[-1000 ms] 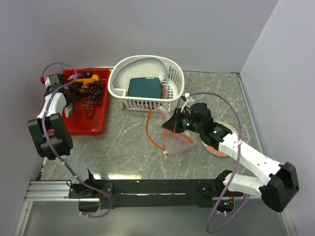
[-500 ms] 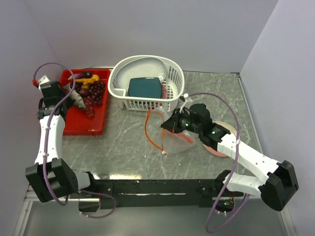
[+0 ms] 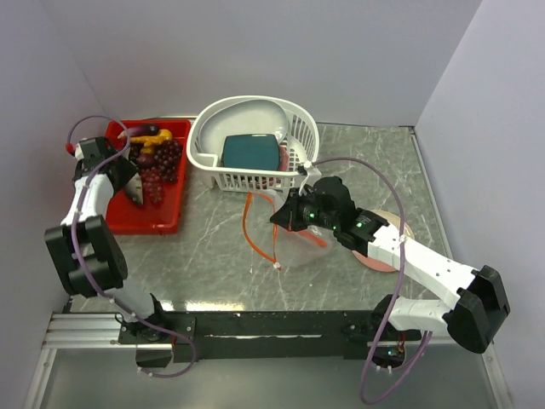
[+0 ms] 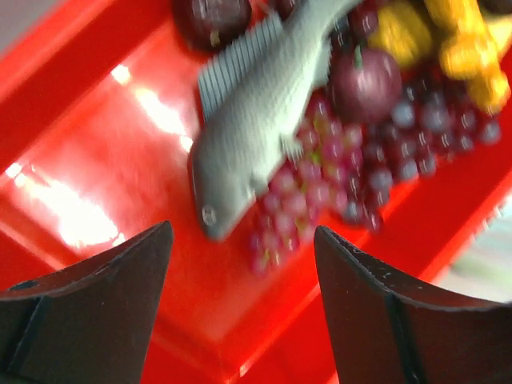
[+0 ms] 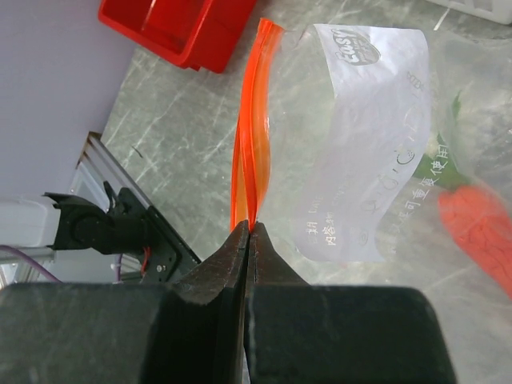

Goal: Place the food in the zip-top bag and seal the zipper

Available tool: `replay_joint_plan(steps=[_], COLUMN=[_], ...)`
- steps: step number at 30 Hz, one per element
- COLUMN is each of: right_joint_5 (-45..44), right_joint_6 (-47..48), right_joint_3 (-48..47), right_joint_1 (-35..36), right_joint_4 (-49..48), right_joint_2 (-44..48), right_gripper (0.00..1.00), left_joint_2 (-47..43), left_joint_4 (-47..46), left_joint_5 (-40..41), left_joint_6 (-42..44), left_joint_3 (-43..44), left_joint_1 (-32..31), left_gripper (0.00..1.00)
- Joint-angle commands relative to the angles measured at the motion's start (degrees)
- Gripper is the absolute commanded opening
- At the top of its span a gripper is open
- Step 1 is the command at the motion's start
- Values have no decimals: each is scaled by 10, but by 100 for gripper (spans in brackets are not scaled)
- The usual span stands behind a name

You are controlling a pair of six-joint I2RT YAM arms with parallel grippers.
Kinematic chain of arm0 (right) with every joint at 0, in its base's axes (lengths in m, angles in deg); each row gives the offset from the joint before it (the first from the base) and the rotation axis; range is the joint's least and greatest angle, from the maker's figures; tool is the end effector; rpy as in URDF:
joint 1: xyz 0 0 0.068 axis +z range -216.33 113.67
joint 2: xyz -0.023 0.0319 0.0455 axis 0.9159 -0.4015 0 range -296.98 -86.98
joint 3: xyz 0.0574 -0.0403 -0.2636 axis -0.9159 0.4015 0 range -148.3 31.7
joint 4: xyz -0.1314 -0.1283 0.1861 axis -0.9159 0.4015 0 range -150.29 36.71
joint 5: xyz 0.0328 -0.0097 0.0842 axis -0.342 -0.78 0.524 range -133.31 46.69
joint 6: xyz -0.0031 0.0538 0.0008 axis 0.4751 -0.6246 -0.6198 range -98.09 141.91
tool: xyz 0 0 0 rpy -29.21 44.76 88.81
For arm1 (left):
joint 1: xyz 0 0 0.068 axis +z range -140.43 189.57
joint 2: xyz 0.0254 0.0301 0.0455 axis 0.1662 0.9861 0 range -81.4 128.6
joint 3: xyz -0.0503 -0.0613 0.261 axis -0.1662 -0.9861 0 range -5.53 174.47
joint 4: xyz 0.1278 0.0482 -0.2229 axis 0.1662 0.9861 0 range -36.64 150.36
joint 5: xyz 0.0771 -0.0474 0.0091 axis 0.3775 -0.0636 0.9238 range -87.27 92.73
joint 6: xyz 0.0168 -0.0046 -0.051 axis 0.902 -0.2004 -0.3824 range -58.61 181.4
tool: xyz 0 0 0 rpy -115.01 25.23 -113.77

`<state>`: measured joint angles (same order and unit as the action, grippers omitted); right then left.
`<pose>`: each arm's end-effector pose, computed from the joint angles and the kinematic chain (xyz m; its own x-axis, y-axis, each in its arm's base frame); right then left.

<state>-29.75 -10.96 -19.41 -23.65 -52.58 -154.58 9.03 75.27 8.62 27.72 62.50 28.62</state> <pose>0.1930 0.1894 0.3011 -0.6960 0.0759 -0.7141 -0.5221 0.6292 0.5757 0.3295 0.1175 0.2632 -0.3309 -0.6978 -0.6352 -0.6941 0.6360 -0.3371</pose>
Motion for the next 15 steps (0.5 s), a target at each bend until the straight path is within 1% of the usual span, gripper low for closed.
replay_joint_plan(steps=[1, 5, 8, 11, 12, 15], right_joint_5=[-9, -6, 13, 34, 38, 43], right_joint_6=[18, 26, 23, 18, 17, 17], right_joint_3=[-7, 8, 22, 29, 29, 31], right_joint_1=[1, -6, -17, -24, -25, -26], right_joint_4=[-7, -6, -15, -27, -27, -32], right_joint_2=[24, 34, 34, 33, 32, 35], right_gripper=[0, 0, 0, 0, 0, 0], left_joint_2=[49, 123, 162, 184, 185, 196], left_joint_4=[-21, -25, -39, -63, -73, -85], left_joint_5=[68, 78, 63, 39, 19, 15], left_joint_6=[26, 35, 43, 43, 43, 33], left_joint_3=[49, 74, 92, 93, 90, 87], left_joint_1=[-1, 1, 4, 5, 5, 6], left_gripper=[77, 78, 82, 85, 85, 84])
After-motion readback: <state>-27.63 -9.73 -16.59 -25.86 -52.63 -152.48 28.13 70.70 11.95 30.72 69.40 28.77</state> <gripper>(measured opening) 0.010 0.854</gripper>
